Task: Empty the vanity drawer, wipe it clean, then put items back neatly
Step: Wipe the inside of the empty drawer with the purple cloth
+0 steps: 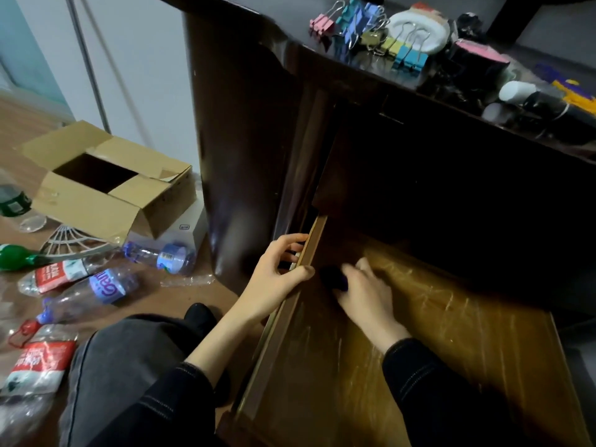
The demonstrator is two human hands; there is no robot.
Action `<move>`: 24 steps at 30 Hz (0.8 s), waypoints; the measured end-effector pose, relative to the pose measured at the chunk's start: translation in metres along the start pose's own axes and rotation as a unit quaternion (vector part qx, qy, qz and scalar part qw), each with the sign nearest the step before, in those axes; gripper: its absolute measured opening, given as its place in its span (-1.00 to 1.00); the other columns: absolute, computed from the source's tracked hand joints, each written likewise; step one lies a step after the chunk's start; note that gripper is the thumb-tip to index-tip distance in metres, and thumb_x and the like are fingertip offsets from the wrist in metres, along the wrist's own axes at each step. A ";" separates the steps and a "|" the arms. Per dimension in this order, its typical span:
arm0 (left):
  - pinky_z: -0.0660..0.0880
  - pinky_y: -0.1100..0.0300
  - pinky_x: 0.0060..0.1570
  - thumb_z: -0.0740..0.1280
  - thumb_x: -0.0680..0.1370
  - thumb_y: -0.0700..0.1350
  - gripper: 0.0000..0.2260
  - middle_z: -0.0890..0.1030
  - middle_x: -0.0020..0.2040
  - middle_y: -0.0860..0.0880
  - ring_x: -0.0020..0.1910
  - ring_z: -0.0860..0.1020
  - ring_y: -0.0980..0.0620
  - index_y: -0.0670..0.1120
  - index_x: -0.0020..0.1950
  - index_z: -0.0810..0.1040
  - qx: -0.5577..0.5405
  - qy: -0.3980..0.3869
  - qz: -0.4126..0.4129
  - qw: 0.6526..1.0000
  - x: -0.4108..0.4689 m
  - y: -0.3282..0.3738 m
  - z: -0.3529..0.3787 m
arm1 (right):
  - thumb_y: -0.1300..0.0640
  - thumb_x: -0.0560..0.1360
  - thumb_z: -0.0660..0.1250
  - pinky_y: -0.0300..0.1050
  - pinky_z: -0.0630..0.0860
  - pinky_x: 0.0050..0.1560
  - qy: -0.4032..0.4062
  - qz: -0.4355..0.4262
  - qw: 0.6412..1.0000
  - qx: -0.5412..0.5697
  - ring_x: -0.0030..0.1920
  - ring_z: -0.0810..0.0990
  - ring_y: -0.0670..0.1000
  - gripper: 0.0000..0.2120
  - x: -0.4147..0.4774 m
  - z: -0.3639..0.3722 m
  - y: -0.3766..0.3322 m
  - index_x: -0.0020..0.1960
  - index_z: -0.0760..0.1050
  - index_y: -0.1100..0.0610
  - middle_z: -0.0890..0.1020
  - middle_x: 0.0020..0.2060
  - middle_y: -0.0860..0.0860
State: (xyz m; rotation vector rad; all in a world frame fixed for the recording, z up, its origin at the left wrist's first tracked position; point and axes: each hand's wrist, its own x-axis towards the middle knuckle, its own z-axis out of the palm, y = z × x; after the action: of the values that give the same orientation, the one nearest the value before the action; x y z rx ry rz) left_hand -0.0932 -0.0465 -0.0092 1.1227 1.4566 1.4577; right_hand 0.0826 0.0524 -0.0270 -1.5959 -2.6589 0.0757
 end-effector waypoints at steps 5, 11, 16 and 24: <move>0.51 0.07 0.06 0.39 0.35 0.11 -0.48 0.50 0.17 -0.07 0.11 0.50 -0.12 0.12 0.31 0.50 0.000 0.003 -0.006 1.000 0.001 0.000 0.000 | 0.06 0.49 0.48 -0.04 0.67 -0.01 -0.064 -0.097 0.993 -0.022 0.00 0.70 0.11 -0.48 -0.058 0.022 -0.006 0.40 0.44 -0.07 0.30 0.51 0.13; 0.47 0.14 0.09 0.40 0.34 0.08 -0.49 0.51 0.15 -0.06 0.08 0.50 -0.07 0.10 0.30 0.49 0.007 0.006 -0.008 1.000 0.002 0.000 0.000 | 0.00 0.58 0.38 -0.02 0.60 0.05 -0.030 -0.025 0.999 0.008 0.11 0.66 0.14 -0.58 -0.015 0.003 -0.011 0.42 0.43 0.00 0.29 0.51 0.10; 0.47 -0.01 0.17 0.41 0.38 0.05 -0.50 0.51 0.18 -0.05 0.12 0.50 -0.12 0.12 0.33 0.50 -0.002 0.004 -0.016 1.000 0.000 -0.002 0.000 | 0.15 0.61 0.32 -0.03 0.59 0.15 -0.034 -0.028 0.999 -0.016 0.14 0.64 0.11 -0.63 -0.038 0.009 -0.035 0.41 0.42 0.04 0.22 0.56 0.18; 0.50 0.08 0.10 0.39 0.35 0.09 -0.49 0.50 0.16 -0.03 0.10 0.51 -0.05 0.12 0.30 0.49 0.006 0.004 -0.005 1.000 0.002 0.000 0.000 | 0.00 0.61 0.34 0.07 0.54 0.26 -0.063 -0.077 0.995 -0.006 0.23 0.61 0.19 -0.49 -0.041 0.002 -0.024 0.52 0.31 -0.10 0.20 0.58 0.16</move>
State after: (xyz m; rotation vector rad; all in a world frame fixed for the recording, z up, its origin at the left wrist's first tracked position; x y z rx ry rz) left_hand -0.0939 -0.0448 -0.0088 1.1159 1.4766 1.4492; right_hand 0.0808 0.0047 -0.0280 -1.4293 -2.8726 0.1601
